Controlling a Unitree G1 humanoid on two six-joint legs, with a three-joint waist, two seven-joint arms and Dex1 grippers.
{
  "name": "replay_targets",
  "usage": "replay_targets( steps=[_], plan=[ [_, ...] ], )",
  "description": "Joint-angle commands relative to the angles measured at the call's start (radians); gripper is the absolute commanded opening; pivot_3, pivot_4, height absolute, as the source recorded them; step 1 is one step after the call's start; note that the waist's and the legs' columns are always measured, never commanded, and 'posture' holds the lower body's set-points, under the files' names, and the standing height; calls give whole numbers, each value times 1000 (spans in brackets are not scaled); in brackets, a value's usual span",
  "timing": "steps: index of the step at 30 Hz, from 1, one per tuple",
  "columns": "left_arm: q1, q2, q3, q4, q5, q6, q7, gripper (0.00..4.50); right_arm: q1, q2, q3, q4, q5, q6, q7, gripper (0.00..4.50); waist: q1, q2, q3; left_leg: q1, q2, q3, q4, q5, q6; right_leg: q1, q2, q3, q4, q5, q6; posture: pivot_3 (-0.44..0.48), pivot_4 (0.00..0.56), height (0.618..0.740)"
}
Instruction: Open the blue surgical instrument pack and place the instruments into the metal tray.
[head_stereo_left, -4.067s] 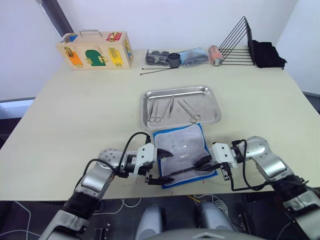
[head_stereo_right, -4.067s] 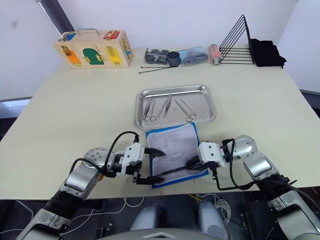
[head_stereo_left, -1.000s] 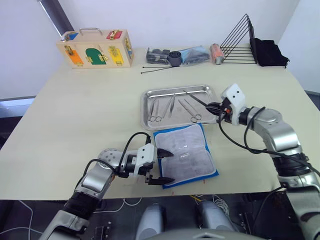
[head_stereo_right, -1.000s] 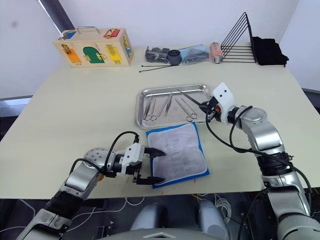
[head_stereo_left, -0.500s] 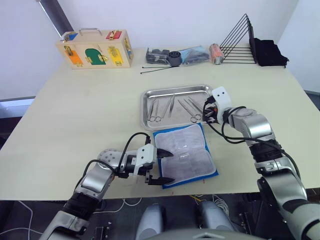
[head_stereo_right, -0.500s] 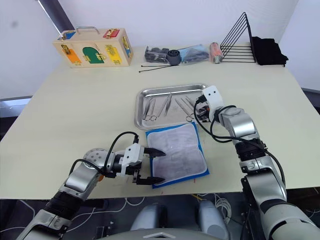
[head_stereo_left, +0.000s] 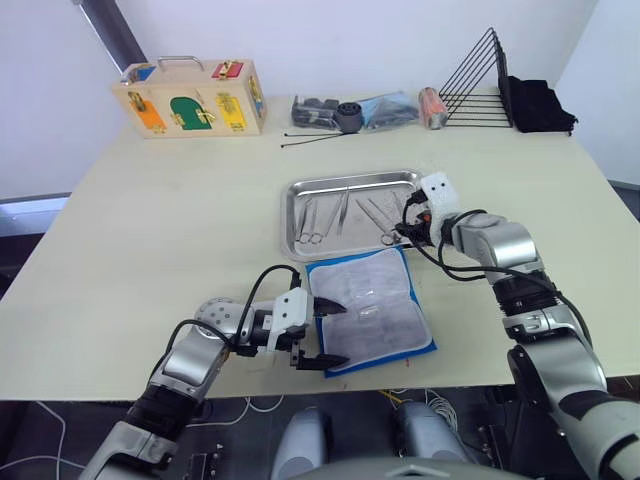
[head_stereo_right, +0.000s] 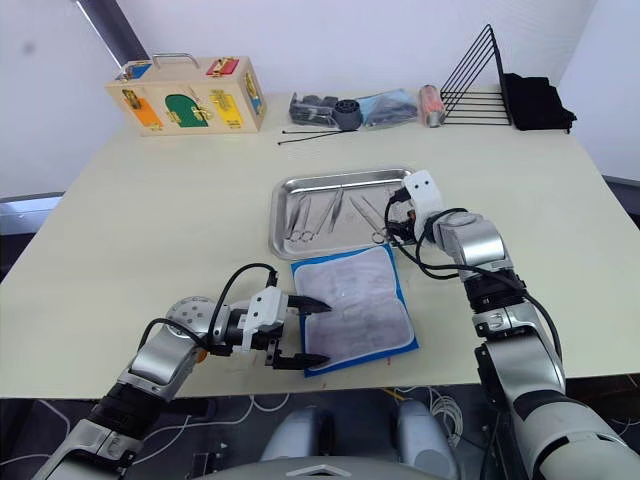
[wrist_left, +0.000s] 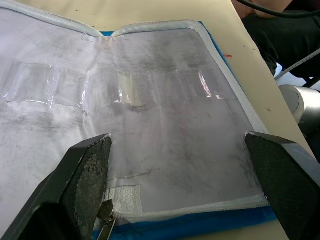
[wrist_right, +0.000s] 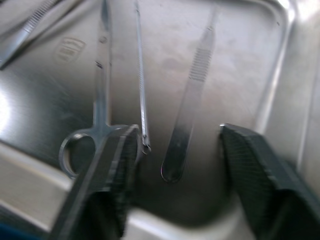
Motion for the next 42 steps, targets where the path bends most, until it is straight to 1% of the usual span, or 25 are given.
replay_targets(
  steps=[1,2,4,7,10,13,15,16,20,23,25,26,27,30,35,39,42],
  plan=[
    [68,27,-53,102,75,29,-2,4500,-22,-42,-27,-84,25,-56,65,4369,0,0,1,0,0,0,0,0,0,0,0,0,0,0,0,0,150,740],
    [68,28,-44,85,67,30,3,4500,-15,-62,-31,-105,38,-67,98,4460,-1,0,1,-1,0,0,0,0,0,0,0,0,0,0,0,0,150,740],
    [61,30,-11,37,36,31,13,4500,10,-113,-43,-167,65,-98,170,4460,-2,0,2,-1,0,-1,-1,0,0,-1,1,0,0,2,3,0,150,740],
    [57,29,32,-41,-24,56,12,4500,50,-147,-66,-241,106,-132,231,4460,-1,-3,6,-5,0,-2,-1,0,0,-4,1,-1,0,2,3,0,150,740],
    [50,31,77,-130,-89,96,13,4500,108,-163,-94,-309,144,-184,271,4460,-1,-6,9,-18,1,-2,0,0,0,-16,2,-1,0,3,4,0,150,740],
    [29,35,126,-211,-151,137,28,4500,178,-165,-134,-368,191,-241,309,4460,2,-13,15,-21,1,-4,0,0,0,-18,2,-2,0,4,1,0,150,740],
    [12,37,165,-253,-193,177,45,4500,220,-171,-153,-397,215,-273,327,4460,4,-15,17,-33,1,-6,2,0,0,-26,2,-5,0,5,0,0,150,740],
    [3,37,186,-273,-215,196,56,4500,241,-174,-163,-409,224,-297,336,4460,6,-18,20,-35,1,-6,3,0,0,-27,1,-6,0,5,0,0,150,740],
    [-42,22,288,-334,-325,269,119,4500,305,-186,-211,-431,263,-369,363,4460,7,-27,27,-36,1,-6,3,0,0,-27,0,-7,-1,5,0,0,150,740],
    [-69,1,358,-364,-419,336,183,4500,335,-184,-241,-436,283,-407,361,4460,6,-28,29,-36,0,-6,3,0,0,-27,-1,-7,-1,5,0,0,150,740],
    [-95,-6,425,-373,-483,388,249,4500,365,-193,-273,-423,310,-450,397,4460,6,-29,30,-36,0,-6,3,0,-1,-27,-1,-7,-1,5,0,0,150,740],
    [-97,-3,457,-368,-495,399,272,4500,384,-202,-288,-414,319,-473,417,4460,6,-30,30,-36,0,-7,3,0,-1,-27,-1,-8,-1,5,0,0,150,740],
    [-89,7,487,-361,-509,412,284,4500,400,-212,-306,-407,339,-484,442,4460,6,-30,30,-36,0,-7,3,0,-1,-27,-1,-8,0,5,0,0,150,740],
    [-30,49,567,-333,-497,416,293,4500,450,-248,-361,-407,404,-471,492,4460,4,-30,30,-36,0,-7,3,0,-1,-27,-1,-8,0,5,0,0,150,740],
    [76,99,693,-258,-465,382,304,4500,558,-312,-433,-400,467,-482,566,4460,6,-30,30,-35,0,-6,4,0,-1,-27,-1,-8,0,5,0,0,150,740],
    [246,106,804,-184,-443,371,296,4500,683,-342,-522,-391,512,-503,621,4460,5,-30,30,-33,0,-6,5,0,-1,-24,-1,-8,1,5,0,0,150,740],
    [350,111,831,-150,-382,313,291,4500,765,-361,-552,-388,512,-535,659,4460,5,-30,31,-33,0,-6,5,0,-1,-24,-1,-8,0,5,0,0,150,740]
  ],
)
